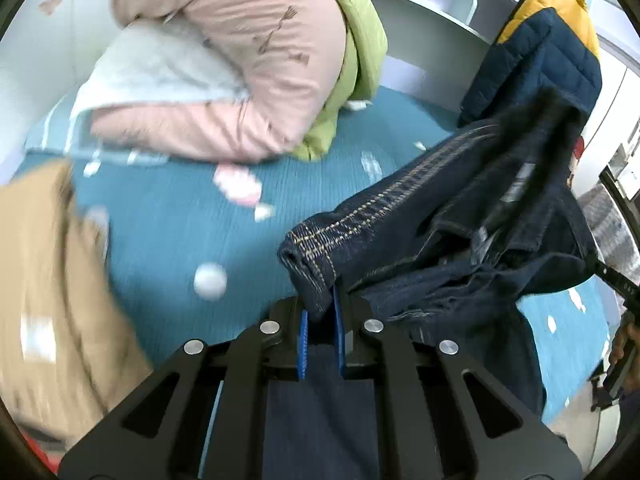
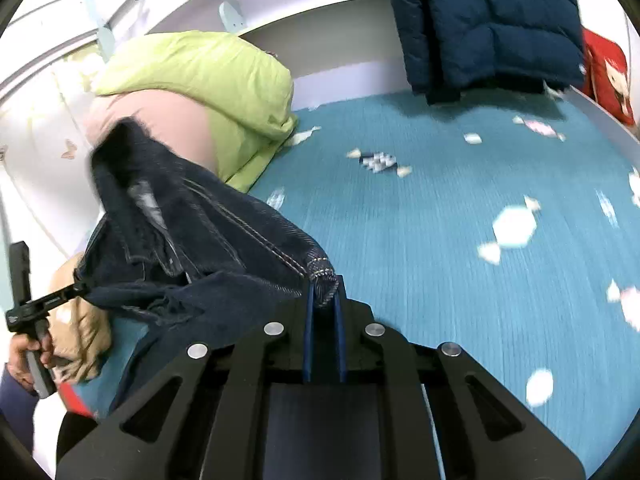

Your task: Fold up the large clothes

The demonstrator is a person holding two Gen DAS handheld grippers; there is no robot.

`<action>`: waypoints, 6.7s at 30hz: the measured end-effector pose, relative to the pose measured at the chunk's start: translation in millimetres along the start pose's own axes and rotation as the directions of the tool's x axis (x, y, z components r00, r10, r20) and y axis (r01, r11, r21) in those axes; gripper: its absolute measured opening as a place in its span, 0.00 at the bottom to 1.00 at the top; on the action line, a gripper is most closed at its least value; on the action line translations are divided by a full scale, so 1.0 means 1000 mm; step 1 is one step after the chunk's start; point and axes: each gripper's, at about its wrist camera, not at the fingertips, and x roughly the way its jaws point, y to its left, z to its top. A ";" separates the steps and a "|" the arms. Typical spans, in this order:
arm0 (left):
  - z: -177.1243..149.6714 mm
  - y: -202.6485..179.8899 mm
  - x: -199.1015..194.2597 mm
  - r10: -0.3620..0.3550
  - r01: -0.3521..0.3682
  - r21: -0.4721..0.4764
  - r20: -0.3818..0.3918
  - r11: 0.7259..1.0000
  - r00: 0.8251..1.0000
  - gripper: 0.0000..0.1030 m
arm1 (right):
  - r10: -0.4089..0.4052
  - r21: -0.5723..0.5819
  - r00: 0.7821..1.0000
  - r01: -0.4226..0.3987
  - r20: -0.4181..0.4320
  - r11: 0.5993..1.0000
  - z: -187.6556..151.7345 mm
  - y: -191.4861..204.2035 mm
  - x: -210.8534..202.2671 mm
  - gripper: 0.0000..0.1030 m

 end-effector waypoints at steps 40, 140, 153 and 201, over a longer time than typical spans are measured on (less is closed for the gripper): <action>-0.200 -0.006 0.027 -0.040 0.050 0.023 -0.334 0.998 0.942 0.71 | -0.080 0.288 0.868 0.248 -0.491 0.925 -0.192 -0.027 0.063 0.00; -0.214 0.124 0.000 -0.243 0.067 -0.482 -0.313 0.874 0.918 0.44 | 0.114 0.007 0.931 -0.119 -0.348 0.993 -0.244 0.203 0.067 0.41; -0.193 0.113 -0.028 -0.307 0.167 -0.444 -0.263 0.880 0.915 0.24 | 0.180 -0.209 0.936 -0.249 -0.302 0.946 -0.254 0.282 0.073 0.59; -0.153 -0.060 -0.002 -0.222 0.191 -0.134 -0.279 0.972 0.934 0.46 | 0.207 0.279 0.967 -0.241 0.146 0.930 -0.143 0.096 -0.028 0.10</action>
